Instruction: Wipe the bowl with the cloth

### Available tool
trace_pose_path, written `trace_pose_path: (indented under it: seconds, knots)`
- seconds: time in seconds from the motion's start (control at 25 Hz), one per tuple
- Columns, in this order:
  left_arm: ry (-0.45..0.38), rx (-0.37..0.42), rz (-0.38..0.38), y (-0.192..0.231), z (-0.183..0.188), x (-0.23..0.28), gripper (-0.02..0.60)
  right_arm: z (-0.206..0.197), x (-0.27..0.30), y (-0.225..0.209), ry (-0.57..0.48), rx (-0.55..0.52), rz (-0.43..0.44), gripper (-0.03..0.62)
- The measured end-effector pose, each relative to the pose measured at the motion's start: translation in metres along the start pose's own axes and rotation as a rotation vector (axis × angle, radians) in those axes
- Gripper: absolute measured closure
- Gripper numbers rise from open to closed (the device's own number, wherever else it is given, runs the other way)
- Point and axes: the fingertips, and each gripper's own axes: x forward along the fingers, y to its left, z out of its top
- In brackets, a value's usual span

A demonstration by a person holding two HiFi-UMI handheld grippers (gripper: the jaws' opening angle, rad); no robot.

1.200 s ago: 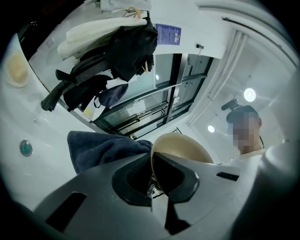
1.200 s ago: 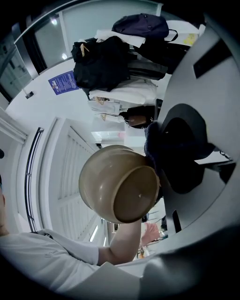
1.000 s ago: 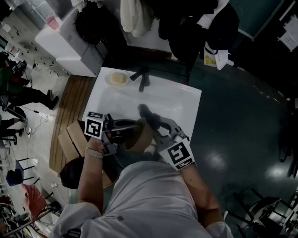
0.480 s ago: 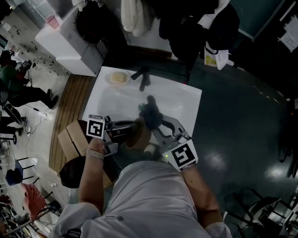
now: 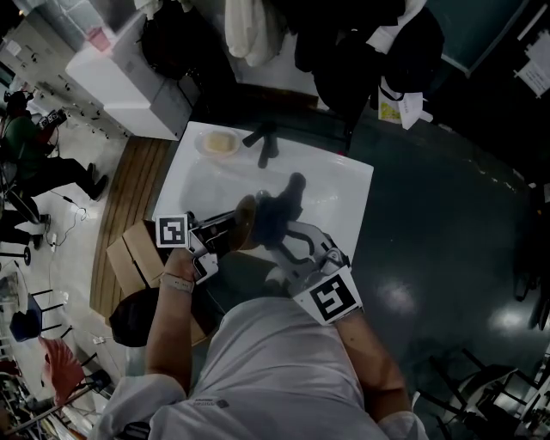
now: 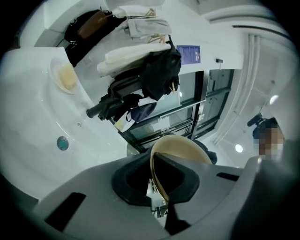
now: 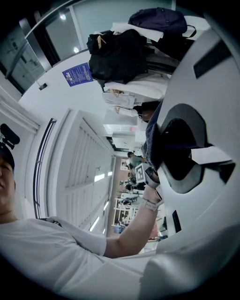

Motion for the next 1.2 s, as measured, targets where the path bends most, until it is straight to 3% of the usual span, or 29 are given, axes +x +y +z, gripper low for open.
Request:
trace_pose_path:
  seconds: [0.28,0.68,0.88,1.2]
  knots:
    - [-0.083,-0.036,0.002,0.001,0.018,0.000,0.558,0.006,0.006,0.028,0.005,-0.063,0.105,0.548]
    - [0.002,0.003,-0.010,-0.006,0.003,0.014,0.560,0.008,-0.004,-0.011,-0.056,0.070,-0.044,0.548]
    - [0.095,0.101,-0.102,-0.027,-0.011,0.022,0.560,0.005,-0.011,-0.034,-0.061,0.143,-0.122,0.548]
    - [0.170,0.134,-0.245,-0.059,-0.025,0.031,0.560,-0.004,-0.015,-0.047,-0.070,0.163,-0.103,0.548]
